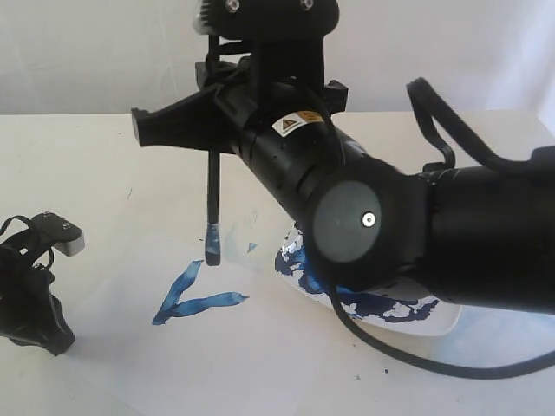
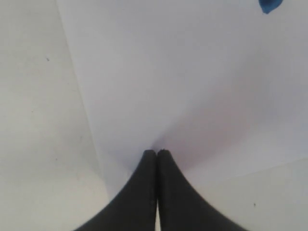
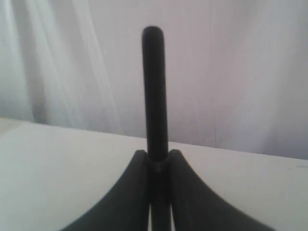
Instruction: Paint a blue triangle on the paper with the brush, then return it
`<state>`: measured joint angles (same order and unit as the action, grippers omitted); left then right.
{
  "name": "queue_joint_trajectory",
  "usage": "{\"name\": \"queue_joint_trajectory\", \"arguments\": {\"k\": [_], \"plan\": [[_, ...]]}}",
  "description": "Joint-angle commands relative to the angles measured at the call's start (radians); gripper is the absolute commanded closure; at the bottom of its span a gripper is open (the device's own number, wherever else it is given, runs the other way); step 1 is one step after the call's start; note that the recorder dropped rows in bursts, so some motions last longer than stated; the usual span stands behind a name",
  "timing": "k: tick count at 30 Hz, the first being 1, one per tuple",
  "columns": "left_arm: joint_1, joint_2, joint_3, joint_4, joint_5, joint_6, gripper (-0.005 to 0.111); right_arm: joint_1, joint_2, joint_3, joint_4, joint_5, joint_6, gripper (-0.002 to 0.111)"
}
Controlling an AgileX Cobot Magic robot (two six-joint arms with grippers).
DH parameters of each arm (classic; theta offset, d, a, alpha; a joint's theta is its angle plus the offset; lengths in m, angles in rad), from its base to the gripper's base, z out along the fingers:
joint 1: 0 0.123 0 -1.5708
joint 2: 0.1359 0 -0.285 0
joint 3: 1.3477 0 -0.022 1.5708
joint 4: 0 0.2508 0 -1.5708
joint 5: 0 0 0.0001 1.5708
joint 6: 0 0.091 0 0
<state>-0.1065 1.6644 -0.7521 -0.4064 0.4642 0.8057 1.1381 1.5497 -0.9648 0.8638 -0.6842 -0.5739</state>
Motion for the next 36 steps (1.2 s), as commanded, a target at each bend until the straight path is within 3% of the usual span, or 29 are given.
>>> {"name": "queue_joint_trajectory", "arguments": {"k": [1,9,17,36], "plan": [[-0.006,0.002,0.012,-0.011,0.037,0.002,0.107,0.002,0.015,-0.001,-0.004,-0.126,0.174,0.108],[-0.006,0.002,0.012,-0.011,0.044,0.002,0.107,0.000,0.068,-0.001,-0.009,-0.171,0.218,0.108],[-0.006,0.002,0.012,-0.011,0.044,0.002,0.107,0.000,0.192,-0.009,-0.021,-0.334,0.276,0.108],[-0.006,0.002,0.012,-0.011,0.048,0.002,0.107,0.000,0.272,-0.062,0.001,-0.336,0.236,0.108]]}}
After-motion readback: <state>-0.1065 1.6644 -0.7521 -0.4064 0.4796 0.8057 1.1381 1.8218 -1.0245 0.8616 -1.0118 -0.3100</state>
